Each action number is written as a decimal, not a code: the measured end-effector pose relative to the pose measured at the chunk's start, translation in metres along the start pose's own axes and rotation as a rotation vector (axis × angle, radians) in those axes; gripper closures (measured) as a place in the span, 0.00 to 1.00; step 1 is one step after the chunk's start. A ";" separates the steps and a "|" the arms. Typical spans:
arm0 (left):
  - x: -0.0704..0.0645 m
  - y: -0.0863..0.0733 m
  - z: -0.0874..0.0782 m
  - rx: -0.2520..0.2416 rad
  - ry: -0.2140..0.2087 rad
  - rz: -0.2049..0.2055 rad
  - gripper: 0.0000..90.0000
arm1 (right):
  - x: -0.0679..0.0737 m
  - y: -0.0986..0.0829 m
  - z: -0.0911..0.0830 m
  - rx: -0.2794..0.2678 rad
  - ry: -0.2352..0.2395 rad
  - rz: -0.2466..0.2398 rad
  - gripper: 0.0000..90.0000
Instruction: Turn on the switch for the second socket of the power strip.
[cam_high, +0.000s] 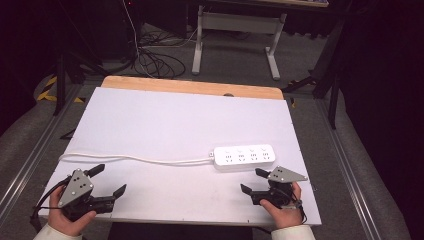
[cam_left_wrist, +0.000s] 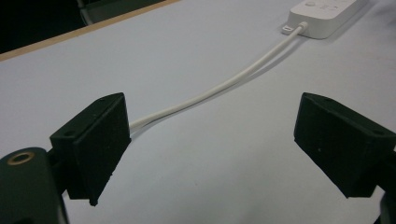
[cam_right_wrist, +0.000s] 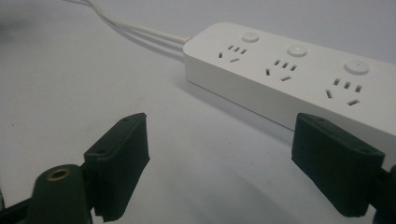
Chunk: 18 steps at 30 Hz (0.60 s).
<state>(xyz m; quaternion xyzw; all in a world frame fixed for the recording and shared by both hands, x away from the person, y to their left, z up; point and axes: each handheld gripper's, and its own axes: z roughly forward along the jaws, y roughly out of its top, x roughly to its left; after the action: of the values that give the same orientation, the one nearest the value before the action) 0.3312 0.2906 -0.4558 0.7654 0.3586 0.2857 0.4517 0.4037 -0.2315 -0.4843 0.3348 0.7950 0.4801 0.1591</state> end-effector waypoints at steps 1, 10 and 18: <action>0.000 0.000 0.000 0.000 0.001 0.001 0.12 | 0.000 0.000 0.000 0.000 0.000 0.000 0.21; 0.000 -0.001 0.002 0.003 0.006 0.009 0.12 | 0.000 0.002 -0.002 -0.010 -0.005 -0.042 0.22; 0.001 -0.002 0.002 0.000 0.019 0.000 0.12 | 0.002 0.002 -0.002 -0.001 -0.017 -0.057 0.22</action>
<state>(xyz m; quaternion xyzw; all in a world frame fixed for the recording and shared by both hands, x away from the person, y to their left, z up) 0.3329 0.2913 -0.4577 0.7627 0.3629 0.2926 0.4483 0.4022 -0.2312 -0.4811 0.3157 0.8027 0.4731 0.1796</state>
